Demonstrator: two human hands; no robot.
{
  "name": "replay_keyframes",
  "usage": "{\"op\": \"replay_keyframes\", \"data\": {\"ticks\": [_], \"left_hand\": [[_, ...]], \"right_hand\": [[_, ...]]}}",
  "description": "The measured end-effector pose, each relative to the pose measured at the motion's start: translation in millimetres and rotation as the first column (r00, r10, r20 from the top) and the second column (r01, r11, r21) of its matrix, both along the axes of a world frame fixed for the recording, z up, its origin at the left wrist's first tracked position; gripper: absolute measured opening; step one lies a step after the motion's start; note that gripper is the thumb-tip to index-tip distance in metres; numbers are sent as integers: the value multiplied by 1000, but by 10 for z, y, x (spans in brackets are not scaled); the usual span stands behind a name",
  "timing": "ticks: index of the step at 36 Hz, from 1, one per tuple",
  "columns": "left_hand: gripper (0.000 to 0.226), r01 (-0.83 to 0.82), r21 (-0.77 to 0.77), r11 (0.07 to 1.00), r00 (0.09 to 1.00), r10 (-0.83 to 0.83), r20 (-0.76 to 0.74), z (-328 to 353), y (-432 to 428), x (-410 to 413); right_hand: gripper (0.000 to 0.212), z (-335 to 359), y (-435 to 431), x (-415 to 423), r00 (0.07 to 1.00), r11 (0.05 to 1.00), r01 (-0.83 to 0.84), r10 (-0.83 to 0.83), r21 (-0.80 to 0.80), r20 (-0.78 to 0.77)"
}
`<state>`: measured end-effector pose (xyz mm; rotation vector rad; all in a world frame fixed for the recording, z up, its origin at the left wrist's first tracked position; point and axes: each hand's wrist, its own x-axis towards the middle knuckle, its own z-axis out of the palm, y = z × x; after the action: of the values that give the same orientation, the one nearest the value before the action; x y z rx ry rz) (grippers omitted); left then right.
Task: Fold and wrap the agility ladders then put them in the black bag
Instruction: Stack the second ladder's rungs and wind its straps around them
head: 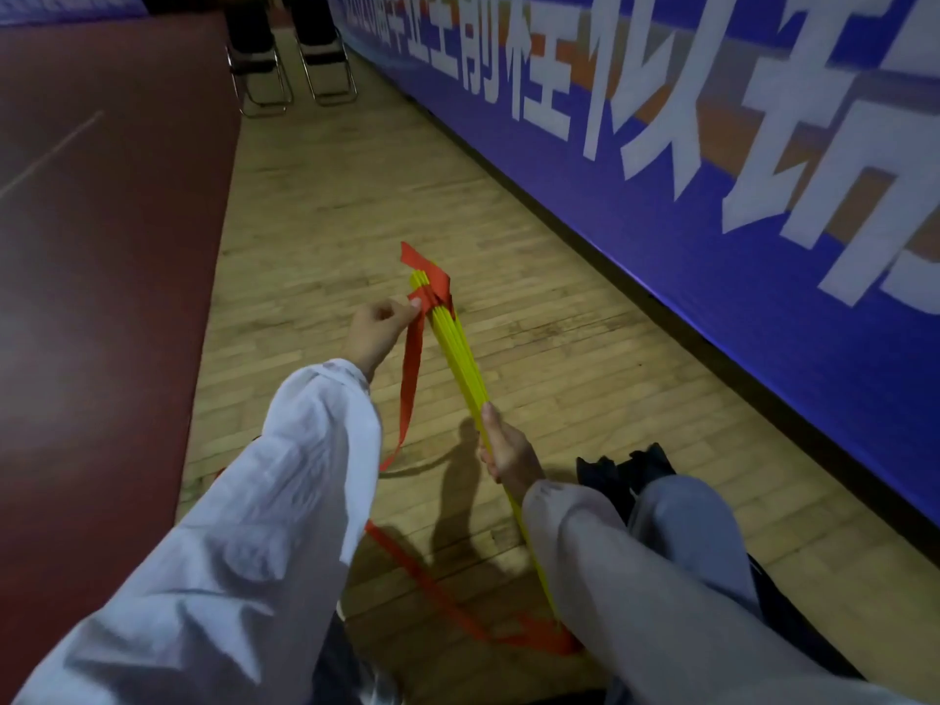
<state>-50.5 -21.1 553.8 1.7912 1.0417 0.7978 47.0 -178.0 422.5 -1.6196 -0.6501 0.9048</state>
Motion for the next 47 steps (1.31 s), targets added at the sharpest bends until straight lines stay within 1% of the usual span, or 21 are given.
{"op": "replay_keyframes", "data": {"ticks": [3, 5, 8, 10, 13, 15, 17, 19, 21, 23, 25, 27, 30, 33, 35, 37, 38, 41, 42, 44, 47], "left_hand": [[38, 39, 57, 998, 998, -36, -50, 19, -52, -9], [45, 20, 68, 997, 996, -13, -94, 84, -118, 39], [49, -6, 108, 994, 998, 13, -63, 270, -220, 154], [51, 27, 145, 989, 999, -21, -41, 396, -280, 212], [49, 89, 208, 974, 996, -83, -39, 506, -394, 233], [46, 115, 216, 970, 993, -110, -37, 545, -472, 216], [42, 163, 144, 976, 986, -165, 0, 575, -498, 183], [31, 272, 46, 961, 962, -271, -35, 585, -498, 126], [14, 395, -104, 913, 909, -405, -101, 558, -530, 57], [14, 458, -254, 852, 860, -496, -116, 486, -638, -11], [15, 464, -327, 824, 852, -515, -90, 336, -765, -77], [9, 448, -375, 812, 856, -511, -84, 105, -878, -149], [2, 428, -454, 781, 845, -525, -106, -277, -1057, -236], [22, 385, -443, 810, 838, -507, -201, -493, -1268, -262], [28, 350, -401, 847, 860, -460, -222, -529, -1400, -252], [21, 329, -329, 885, 895, -403, -190, -515, -1486, -212], [22, 296, -292, 909, 917, -356, -179, -502, -1508, -180], [41, 162, -197, 967, 971, -192, -142, -420, -1521, -93], [44, 128, -199, 972, 980, -155, -127, -386, -1501, -84], [39, 99, -243, 965, 992, -116, -58, -306, -1419, -95], [30, 137, -318, 938, 990, -118, 77, -144, -1335, -117]], "right_hand": [[76, -47, -25, 0, 999, 999, 36, -36, -22, 17], [76, -85, -53, 11, 999, 998, 43, -42, -42, 25], [69, -140, -106, 15, 998, 998, 36, -33, -54, 59], [67, -137, -123, 2, 998, 999, 37, -35, -38, 61], [78, -97, -53, 19, 995, 994, 98, -98, -38, -3], [89, -95, 22, 45, 994, 993, 102, -103, -52, -25], [102, -102, 73, 78, 998, 996, 59, -61, -67, -18], [101, 5, 47, 83, 1000, 995, 23, -23, -97, -6], [96, 171, 5, 77, 1000, 992, 13, -14, -123, -15], [78, 300, -7, 93, 998, 996, -14, 10, -88, -55], [62, 387, 7, 112, 994, 999, -21, 16, -47, -111], [57, 472, 52, 119, 988, 999, -30, 25, -31, -154], [63, 606, 135, 166, 986, 998, -35, 25, -59, -165], [61, 765, 184, 207, 969, 998, -60, 55, -15, -241], [64, 857, 210, 226, 951, 997, -82, 80, 6, -299], [65, 963, 228, 225, 925, 994, -101, 107, 36, -364], [65, 1029, 238, 219, 904, 992, -112, 126, 57, -408], [58, 1244, 257, 256, 839, 983, -146, 182, 110, -513], [53, 1327, 239, 283, 817, 980, -157, 198, 122, -541], [41, 1406, 223, 383, 779, 977, -157, 212, 144, -589], [28, 1318, 158, 488, 755, 973, -150, 226, 173, -616]]}}
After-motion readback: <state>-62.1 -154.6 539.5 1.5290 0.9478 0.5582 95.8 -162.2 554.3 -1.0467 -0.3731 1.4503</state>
